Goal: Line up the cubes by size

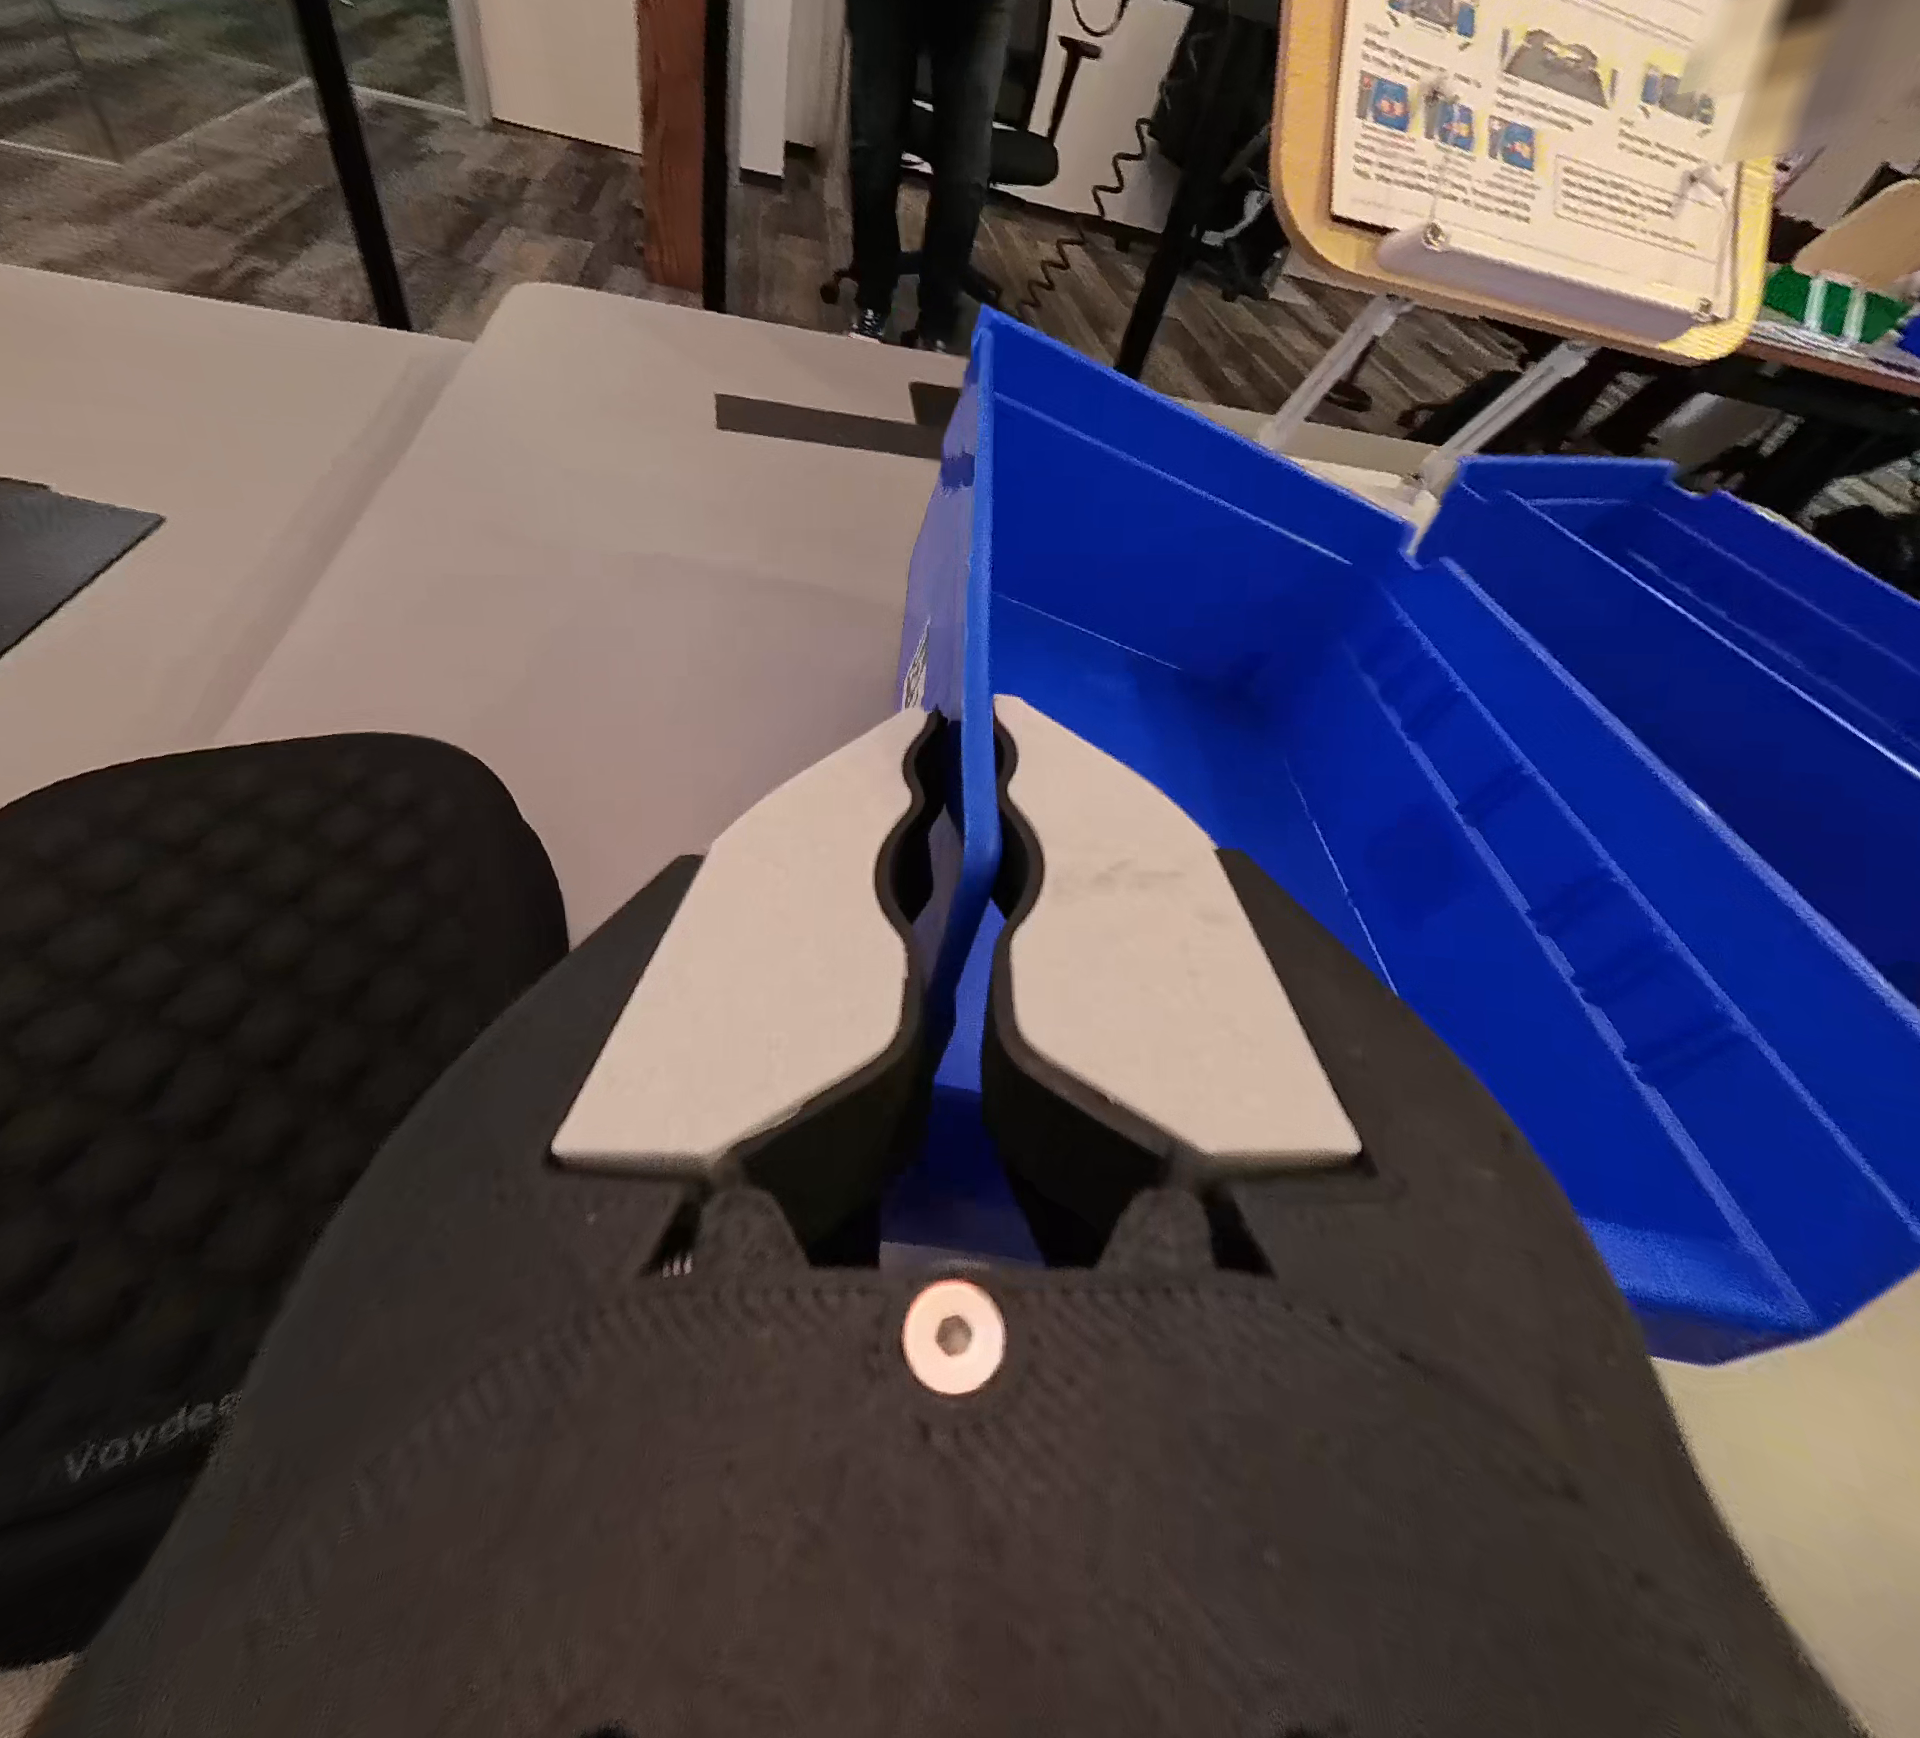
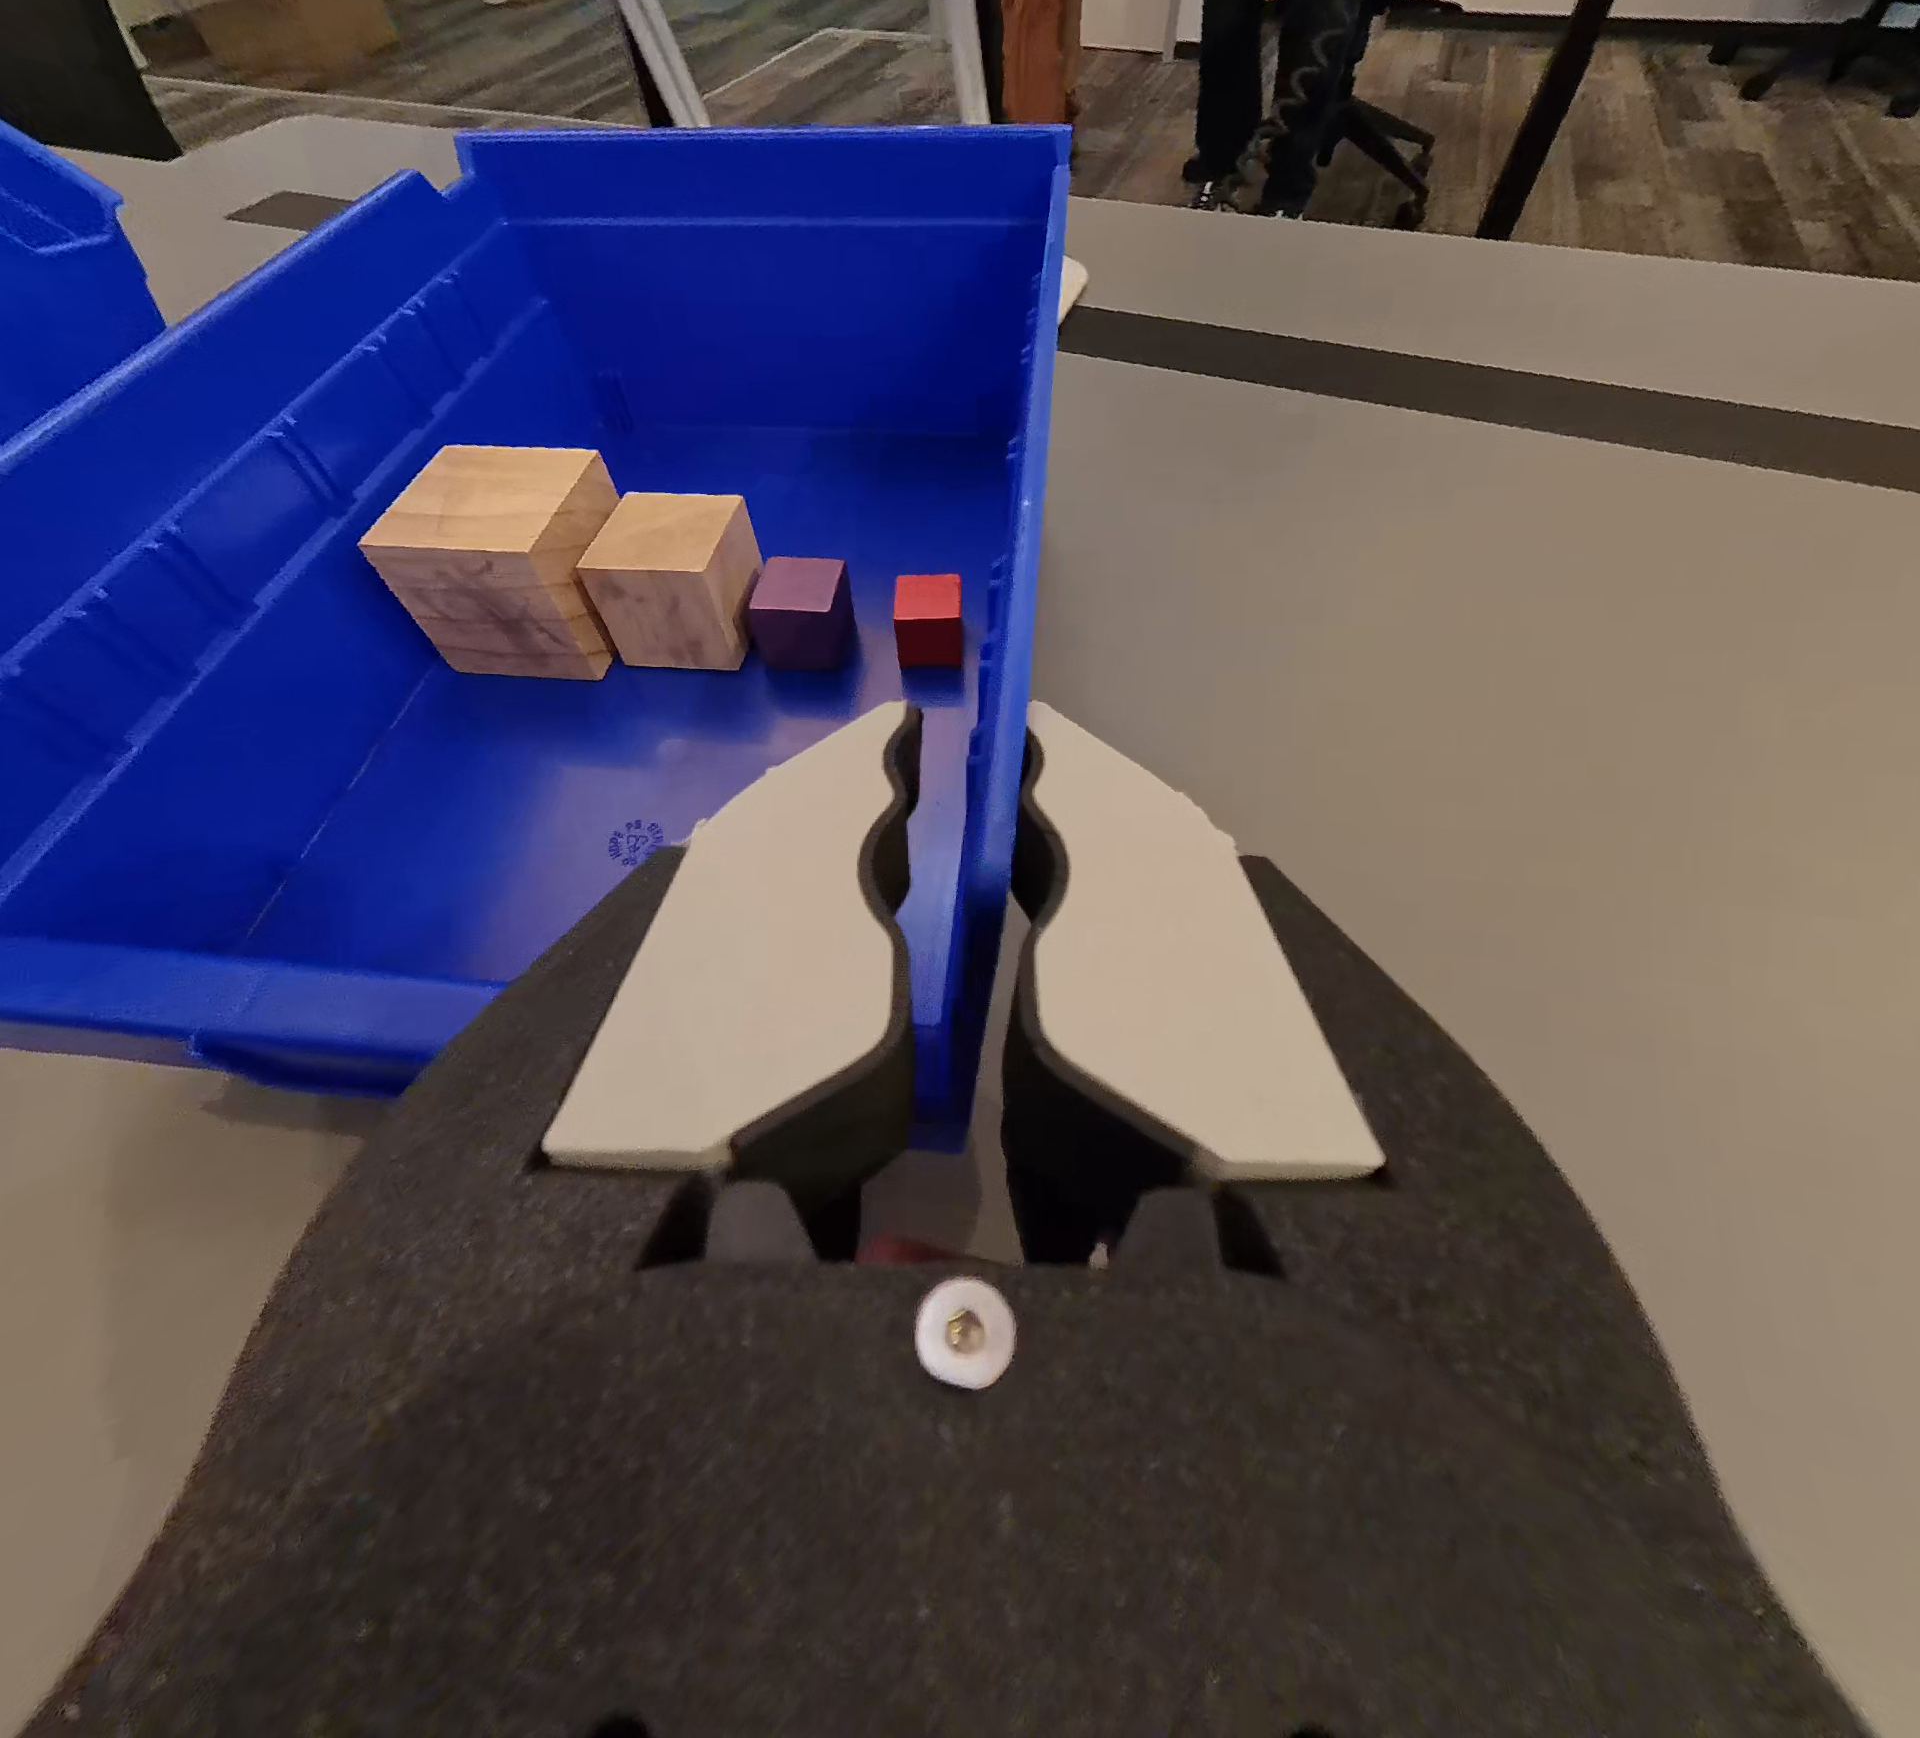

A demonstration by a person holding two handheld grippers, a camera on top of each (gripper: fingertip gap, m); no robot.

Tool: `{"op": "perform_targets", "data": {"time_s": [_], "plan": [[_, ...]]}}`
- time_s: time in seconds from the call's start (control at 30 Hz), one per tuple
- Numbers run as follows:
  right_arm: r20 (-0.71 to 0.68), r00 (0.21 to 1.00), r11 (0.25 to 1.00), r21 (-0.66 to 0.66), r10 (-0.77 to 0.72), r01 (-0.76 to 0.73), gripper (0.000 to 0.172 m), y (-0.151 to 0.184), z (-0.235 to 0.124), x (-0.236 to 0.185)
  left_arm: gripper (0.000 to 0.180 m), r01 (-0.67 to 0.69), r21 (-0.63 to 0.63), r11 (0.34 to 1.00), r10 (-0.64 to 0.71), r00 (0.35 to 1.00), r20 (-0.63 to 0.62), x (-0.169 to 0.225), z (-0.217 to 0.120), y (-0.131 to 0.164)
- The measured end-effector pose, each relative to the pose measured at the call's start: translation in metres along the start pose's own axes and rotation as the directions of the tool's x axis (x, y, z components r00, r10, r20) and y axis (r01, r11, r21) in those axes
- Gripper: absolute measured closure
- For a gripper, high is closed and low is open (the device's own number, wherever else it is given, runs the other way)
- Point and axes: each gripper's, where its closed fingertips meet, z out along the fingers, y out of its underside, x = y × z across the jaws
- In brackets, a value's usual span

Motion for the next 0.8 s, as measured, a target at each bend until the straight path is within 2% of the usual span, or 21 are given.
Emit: {"op": "perform_targets", "data": {"time_s": [0.03, 0.27, 0.43, 0.6, 0.8], "plan": [[0.009, 1.000, 1.000, 0.001, -0.007, 0.007, 0.157, -0.001, 0.003, -0.005, 0.175, -0.004, -0.009, 1.000, 0.004, 1.000, -0.022, 0.001, -0.004, 0.002], [0.064, 0.998, 1.000, -0.008, -0.019, 0.019, 0.149, -0.006, 0.019, -0.026, 0.175, -0.013, -0.079, 0.997, -0.001, 0.986, -0.164, -0.004, -0.039, 0.012], [0.083, 0.997, 1.000, -0.012, 0.002, -0.001, 0.146, -0.007, 0.025, -0.029, 0.175, -0.059, -0.117, 0.991, 0.019, 0.948, -0.317, 0.004, -0.052, 0.020], [0.098, 0.995, 1.000, -0.011, -0.003, 0.004, 0.142, -0.007, 0.027, -0.037, 0.175, -0.137, -0.136, 0.981, 0.047, 0.854, -0.518, 0.037, -0.056, 0.032], [0.133, 0.991, 1.000, -0.018, 0.010, -0.007, 0.135, -0.007, 0.033, -0.053, 0.175, -0.177, -0.173, 0.969, 0.021, 0.757, -0.653, 0.063, -0.059, 0.046]]}}
